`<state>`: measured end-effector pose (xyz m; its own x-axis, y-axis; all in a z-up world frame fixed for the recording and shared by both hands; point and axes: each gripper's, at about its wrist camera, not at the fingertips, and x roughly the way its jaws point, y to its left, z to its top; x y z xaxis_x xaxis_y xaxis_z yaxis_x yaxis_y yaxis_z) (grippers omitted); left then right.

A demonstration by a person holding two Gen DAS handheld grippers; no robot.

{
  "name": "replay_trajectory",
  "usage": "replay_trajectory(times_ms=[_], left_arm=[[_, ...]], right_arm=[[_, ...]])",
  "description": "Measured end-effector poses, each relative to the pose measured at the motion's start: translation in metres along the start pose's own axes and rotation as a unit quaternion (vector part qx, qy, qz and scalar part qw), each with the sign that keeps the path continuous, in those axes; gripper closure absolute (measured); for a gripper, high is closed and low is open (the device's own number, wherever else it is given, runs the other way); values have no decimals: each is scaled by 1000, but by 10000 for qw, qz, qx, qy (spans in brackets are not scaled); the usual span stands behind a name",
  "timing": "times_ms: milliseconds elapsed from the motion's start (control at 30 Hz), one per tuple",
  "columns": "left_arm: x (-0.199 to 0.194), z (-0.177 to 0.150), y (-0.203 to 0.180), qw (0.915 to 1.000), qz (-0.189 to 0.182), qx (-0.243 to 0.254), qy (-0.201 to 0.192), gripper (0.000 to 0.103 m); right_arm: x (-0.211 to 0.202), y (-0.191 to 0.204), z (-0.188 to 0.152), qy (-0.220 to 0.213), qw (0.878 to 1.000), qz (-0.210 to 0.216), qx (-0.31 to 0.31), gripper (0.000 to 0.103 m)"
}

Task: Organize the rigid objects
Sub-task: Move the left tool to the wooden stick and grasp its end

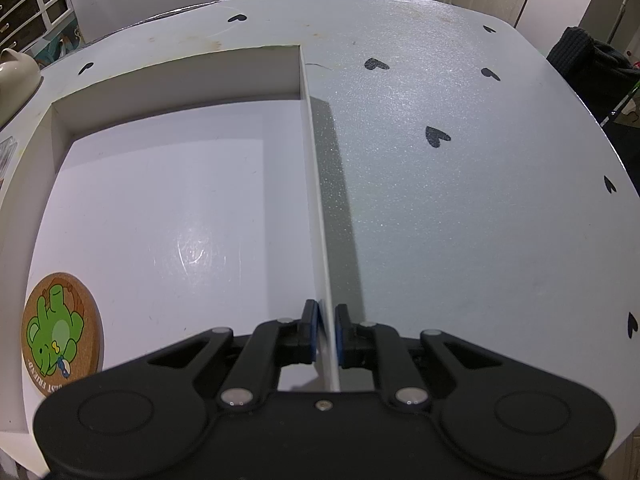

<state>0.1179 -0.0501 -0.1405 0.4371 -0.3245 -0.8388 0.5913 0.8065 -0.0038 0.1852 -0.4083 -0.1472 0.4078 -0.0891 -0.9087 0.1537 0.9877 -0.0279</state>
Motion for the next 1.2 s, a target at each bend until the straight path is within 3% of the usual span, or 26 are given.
replay_trajectory(times_ms=[200, 333, 633, 867, 1067, 1200], left_arm=[[16, -3, -17, 9994, -82, 299, 172, 0], [23, -4, -19, 9990, 94, 354, 243, 0], [15, -16, 17, 9983, 406, -312, 276, 0], [9, -20, 43, 9922, 725, -945, 380, 0], [5, -13, 40, 9940, 327, -1011, 256, 2], [14, 0, 30, 9944, 312, -987, 200, 15]], right_arm=[[0, 0, 0, -2, 10000, 0, 0, 92], [0, 0, 0, -2, 10000, 2, 2, 93], [0, 0, 0, 4, 10000, 4, -12, 93], [0, 0, 0, 4, 10000, 4, -11, 93], [0, 0, 0, 9, 10000, 4, -12, 93], [1, 0, 0, 2, 10000, 12, 1, 93]])
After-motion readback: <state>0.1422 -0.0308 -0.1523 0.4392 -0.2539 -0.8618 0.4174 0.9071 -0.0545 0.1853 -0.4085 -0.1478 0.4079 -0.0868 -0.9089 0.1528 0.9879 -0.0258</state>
